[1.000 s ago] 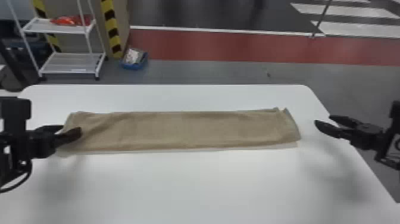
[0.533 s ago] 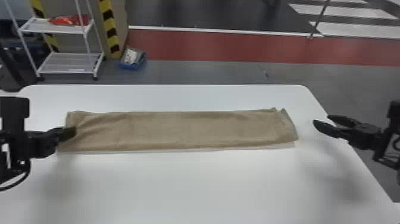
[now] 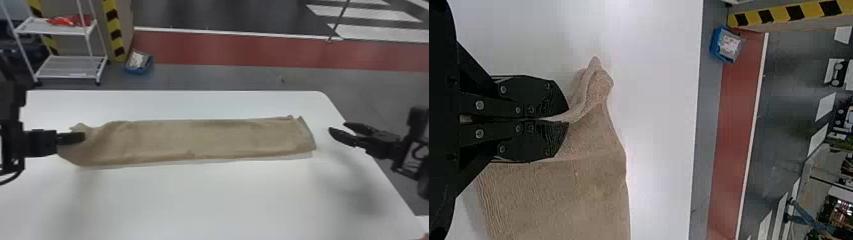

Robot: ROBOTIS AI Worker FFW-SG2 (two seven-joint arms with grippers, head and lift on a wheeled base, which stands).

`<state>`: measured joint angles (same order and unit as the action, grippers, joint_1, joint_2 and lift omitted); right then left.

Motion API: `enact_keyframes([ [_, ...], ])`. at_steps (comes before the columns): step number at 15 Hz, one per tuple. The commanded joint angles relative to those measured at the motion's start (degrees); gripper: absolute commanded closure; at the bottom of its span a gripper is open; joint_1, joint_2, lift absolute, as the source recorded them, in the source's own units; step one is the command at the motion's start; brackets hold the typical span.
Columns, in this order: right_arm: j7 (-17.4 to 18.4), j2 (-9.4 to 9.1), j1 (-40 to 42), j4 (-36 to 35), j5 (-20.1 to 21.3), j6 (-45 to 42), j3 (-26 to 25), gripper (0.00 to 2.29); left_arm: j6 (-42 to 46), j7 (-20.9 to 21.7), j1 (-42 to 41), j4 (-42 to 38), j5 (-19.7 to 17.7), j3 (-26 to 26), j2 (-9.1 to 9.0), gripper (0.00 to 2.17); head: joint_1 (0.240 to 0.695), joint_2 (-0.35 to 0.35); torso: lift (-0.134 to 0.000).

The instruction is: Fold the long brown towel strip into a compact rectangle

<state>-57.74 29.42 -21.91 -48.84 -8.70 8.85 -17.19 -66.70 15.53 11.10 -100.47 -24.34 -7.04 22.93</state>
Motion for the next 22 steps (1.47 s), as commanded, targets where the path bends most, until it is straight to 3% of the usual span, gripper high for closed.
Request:
enact_keyframes([
  [1, 0.09, -1.47, 1.96, -4.77, -1.06, 1.48, -0.12, 0.22, -3.93, -0.15, 3.32, -1.65, -4.32, 0.01, -1.31, 1.38, 0.695, -0.144, -0.128],
  [4, 0.09, -4.37, 3.89, -11.37, -1.23, 6.58, -1.27, 0.21, -10.61, 0.02, 9.03, -1.48, -8.89, 0.89, -4.12, 1.38, 0.695, -0.16, -0.128],
  [6, 0.09, -5.95, 4.24, -14.27, -1.23, 9.74, -0.56, 0.09, -14.82, 0.02, 10.96, -1.04, -14.07, 0.62, -5.09, 1.38, 0.695, -0.179, -0.128],
  [8, 0.18, -8.94, 4.06, -15.32, -1.15, 9.92, 0.93, 0.1, -16.41, -1.12, 12.19, -0.86, -19.52, 0.62, -6.15, 1.38, 0.695, -0.189, -0.128],
  [11, 1.93, -14.57, 2.83, -15.32, 0.0, 7.63, 4.09, 0.26, -16.58, -5.78, 14.92, 0.98, -22.86, 1.68, -10.72, 1.38, 0.693, -0.174, -0.128],
  [12, 2.02, -16.06, 2.4, -15.32, 0.26, 7.46, 6.38, 0.42, -16.23, -6.83, 15.45, 1.42, -23.04, 2.29, -12.21, 1.38, 0.689, -0.168, -0.128],
  [13, 2.11, -17.56, 2.13, -15.32, 0.96, 7.46, 8.4, 0.74, -15.0, -7.97, 15.88, 1.6, -23.12, 2.56, -13.7, 1.38, 0.685, -0.16, -0.128],
  [15, 3.08, -19.75, 2.13, -15.32, 1.31, 7.46, 12.27, 1.68, -10.08, -11.05, 16.32, 2.12, -23.48, 3.08, -15.11, 1.38, 0.679, -0.138, -0.128],
  [16, 3.51, -20.54, 1.96, -15.32, 1.31, 7.46, 14.55, 1.72, -7.97, -13.16, 16.5, 2.12, -24.71, 3.08, -15.46, 1.38, 0.673, -0.106, -0.128],
  [18, 5.36, -21.86, 1.08, -14.88, 1.31, 6.58, 18.51, 1.72, -2.34, -17.73, 17.29, 3.27, -31.65, 2.29, -15.37, 1.38, 0.663, -0.069, -0.128],
  [22, 6.59, -26.08, -1.65, -11.8, 1.58, 4.12, 23.69, 1.72, -1.46, -19.58, 17.73, 3.71, -36.04, 1.33, -15.11, 1.38, 0.628, -0.001, -0.128],
])
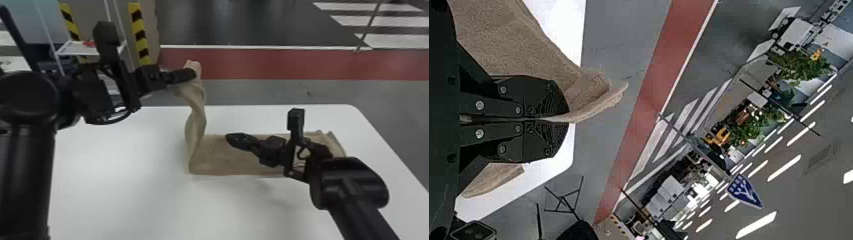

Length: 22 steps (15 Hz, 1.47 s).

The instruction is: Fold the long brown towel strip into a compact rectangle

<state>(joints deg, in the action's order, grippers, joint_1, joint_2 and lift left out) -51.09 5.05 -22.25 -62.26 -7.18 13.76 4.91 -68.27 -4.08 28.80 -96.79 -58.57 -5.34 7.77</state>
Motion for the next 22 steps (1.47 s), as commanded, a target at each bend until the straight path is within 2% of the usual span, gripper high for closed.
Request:
enact_keyframes([
  [1, 0.2, -2.59, -2.18, 2.85, 0.06, -1.67, 3.0, 1.72, 0.11, 0.03, 0.03, 0.11, -3.39, -0.55, 0.14, 1.38, 0.625, 0.013, -0.128],
  [4, 1.61, -5.05, -4.38, 6.89, 0.06, -5.36, 5.82, 1.72, 0.11, 0.21, 0.38, 0.11, -6.21, -1.69, 0.49, 1.38, 0.611, 0.061, -0.128],
  [8, 2.58, -5.1, -6.31, 10.85, 0.06, -8.35, 7.05, 1.72, 0.11, 0.56, 0.12, 0.11, -7.88, -2.04, 0.57, 1.38, 0.596, 0.093, -0.128],
  [11, -0.76, -5.1, -8.25, 14.45, -3.02, -12.39, 7.31, 1.72, 0.11, 1.09, 0.12, 0.64, -7.79, -1.78, 0.57, 1.38, 0.595, 0.095, -0.128],
  [14, -4.54, -5.1, -9.04, 15.15, -5.74, -12.57, 7.49, 1.72, 0.11, 1.17, -0.24, 0.9, -7.79, -1.78, 0.49, 1.38, 0.589, 0.1, -0.128],
  [16, -6.56, -5.1, -9.56, 16.29, -9.17, -11.87, 6.7, 1.72, 0.11, 1.35, -0.24, 0.9, -8.23, -1.69, 0.49, 1.38, 0.587, 0.102, -0.128],
  [17, -6.83, -5.1, -10.44, 17.35, -8.64, -11.34, 7.4, 1.72, 0.11, 1.35, -0.15, 0.99, -8.49, -1.69, 0.57, 1.38, 0.585, 0.103, -0.128],
  [18, -6.13, -5.1, -10.18, 17.35, -6.27, -10.99, 7.49, 1.72, 0.11, 1.35, -0.06, 0.9, -8.67, -1.78, 0.57, 1.38, 0.584, 0.102, -0.128],
  [19, -5.77, -5.1, -9.39, 16.82, -5.21, -10.99, 7.49, 1.71, -0.24, 1.35, -0.06, 0.9, -10.25, -1.87, 0.49, 1.38, 0.582, 0.1, -0.128],
  [20, -4.89, -5.1, -7.45, 15.94, -5.21, -10.99, 7.31, 1.66, -0.24, 1.35, -0.24, 0.9, -11.48, -1.87, 0.49, 1.38, 0.584, 0.1, -0.128],
  [21, -3.93, -5.1, -5.61, 13.48, -4.16, -11.34, 6.61, 1.35, -0.24, 1.09, -0.76, 0.9, -11.66, -1.52, 0.4, 1.38, 0.588, 0.099, -0.128],
  [22, -3.14, -5.1, -2.8, 9.79, -3.19, -11.16, 5.73, 0.79, -0.07, 0.56, -1.55, 0.73, -11.22, -1.17, 0.22, 1.38, 0.594, 0.097, -0.128],
])
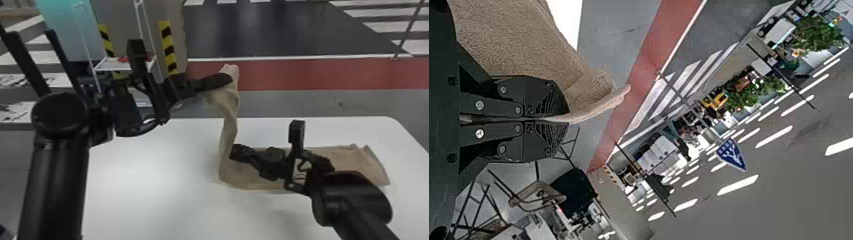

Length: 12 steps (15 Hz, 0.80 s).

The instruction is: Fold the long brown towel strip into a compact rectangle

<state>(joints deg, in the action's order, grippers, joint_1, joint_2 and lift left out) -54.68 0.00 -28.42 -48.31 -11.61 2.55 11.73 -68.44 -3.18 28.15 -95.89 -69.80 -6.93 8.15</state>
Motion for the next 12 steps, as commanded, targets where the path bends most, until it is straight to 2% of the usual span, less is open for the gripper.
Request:
enact_keyframes([
  [1, 1.07, -0.05, 5.48, -7.42, 1.41, 1.81, -2.68, 0.36, 0.1, -0.68, -1.78, -0.18, 0.37, 0.6, -0.42, 1.38, 0.609, 0.091, -0.128],
  [2, 1.77, 1.93, 8.03, -11.37, 1.24, 3.39, -4.79, 0.05, 0.1, -0.86, -2.57, -0.35, 1.42, 0.95, -0.77, 1.38, 0.617, 0.087, -0.128],
  [3, 2.03, 3.69, 10.05, -14.18, 0.8, 4.8, -7.25, 0.01, 0.28, -1.04, -2.92, -0.44, 2.65, 1.48, -1.3, 1.38, 0.625, 0.081, -0.128],
  [6, 2.03, 7.56, 16.2, -22.27, 0.09, 6.56, -18.06, 0.03, 2.92, -2.0, -4.42, -0.35, 5.11, 3.06, -4.64, 1.38, 0.648, 0.009, -0.128],
  [7, 2.03, 8.44, 18.14, -24.73, 0.01, 6.56, -22.1, 0.03, 4.32, -2.09, -5.12, -0.35, 6.69, 3.94, -5.69, 1.38, 0.651, -0.059, -0.128],
  [9, 2.12, 10.72, 20.42, -26.49, -2.54, 6.21, -28.69, 0.04, 5.73, -2.71, -6.26, -0.44, 8.8, 5.52, -7.54, 1.38, 0.649, -0.121, -0.128],
  [10, 2.65, 12.22, 21.39, -26.93, -4.04, 6.03, -30.72, 0.04, 8.37, -3.14, -7.14, -0.44, 10.3, 7.1, -8.3, 1.38, 0.647, -0.153, -0.128],
  [12, 2.74, 14.76, 22.97, -27.02, -5.71, 5.5, -33.53, 0.05, 17.33, -4.64, -8.99, -0.18, 12.85, 12.46, -8.3, 1.38, 0.645, -0.23, -0.128],
])
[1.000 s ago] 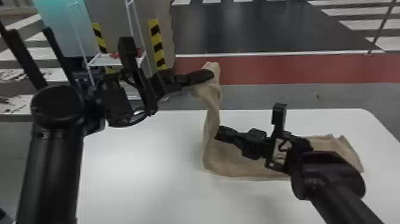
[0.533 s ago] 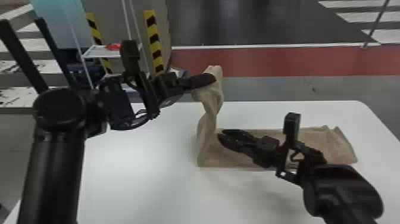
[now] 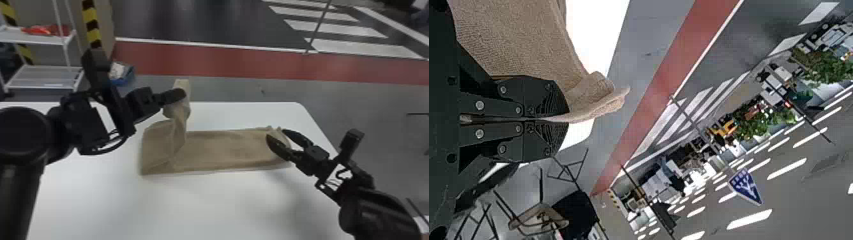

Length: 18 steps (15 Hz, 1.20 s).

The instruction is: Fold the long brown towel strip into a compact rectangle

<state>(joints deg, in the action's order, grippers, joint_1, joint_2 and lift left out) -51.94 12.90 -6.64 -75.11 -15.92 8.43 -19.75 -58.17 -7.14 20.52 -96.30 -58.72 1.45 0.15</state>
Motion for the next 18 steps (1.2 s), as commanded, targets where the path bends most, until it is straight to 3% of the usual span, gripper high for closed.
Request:
enact_keyframes([
  [1, -0.09, 2.66, 1.98, -0.21, -1.66, -0.91, -3.11, 0.05, 11.1, -1.65, -1.97, 0.68, 3.79, 6.73, -0.3, 1.38, 0.645, -0.284, -0.128],
  [5, -0.09, 2.75, 2.95, -0.12, -1.75, -2.5, -4.34, 0.07, 19.54, -2.97, -4.17, 3.31, 6.16, 14.29, -0.3, 1.38, 0.647, -0.35, -0.128],
  [11, -0.18, 3.01, 3.04, -0.03, -3.07, -3.2, -4.86, 0.07, 34.31, -3.76, -5.14, 12.72, 5.28, 23.51, -0.3, 1.38, 0.676, -0.35, -0.128],
  [12, -0.18, 3.27, 3.3, -0.03, -3.42, -3.2, -5.04, 0.07, 35.18, -2.97, -5.14, 14.21, 4.31, 24.48, -0.3, 1.19, 0.676, -0.35, -0.128],
  [14, -0.18, 3.45, 3.74, -0.03, -3.94, -3.73, -5.39, 0.07, 38.52, 2.66, -5.14, 17.99, 1.85, 25.54, -0.3, 0.1, 0.687, -0.35, -0.128],
  [16, -0.18, 3.54, 4.0, -0.12, -4.38, -3.73, -5.39, 0.07, 38.52, 5.47, -4.0, 20.63, -2.1, 25.62, -0.3, 0.02, 0.692, -0.35, -0.128],
  [18, -0.18, 3.54, 4.18, -0.12, -4.38, -3.55, -5.39, 0.07, 38.52, 6.35, -3.64, 21.33, -2.81, 26.06, -0.3, 0.04, 0.695, -0.35, -0.128],
])
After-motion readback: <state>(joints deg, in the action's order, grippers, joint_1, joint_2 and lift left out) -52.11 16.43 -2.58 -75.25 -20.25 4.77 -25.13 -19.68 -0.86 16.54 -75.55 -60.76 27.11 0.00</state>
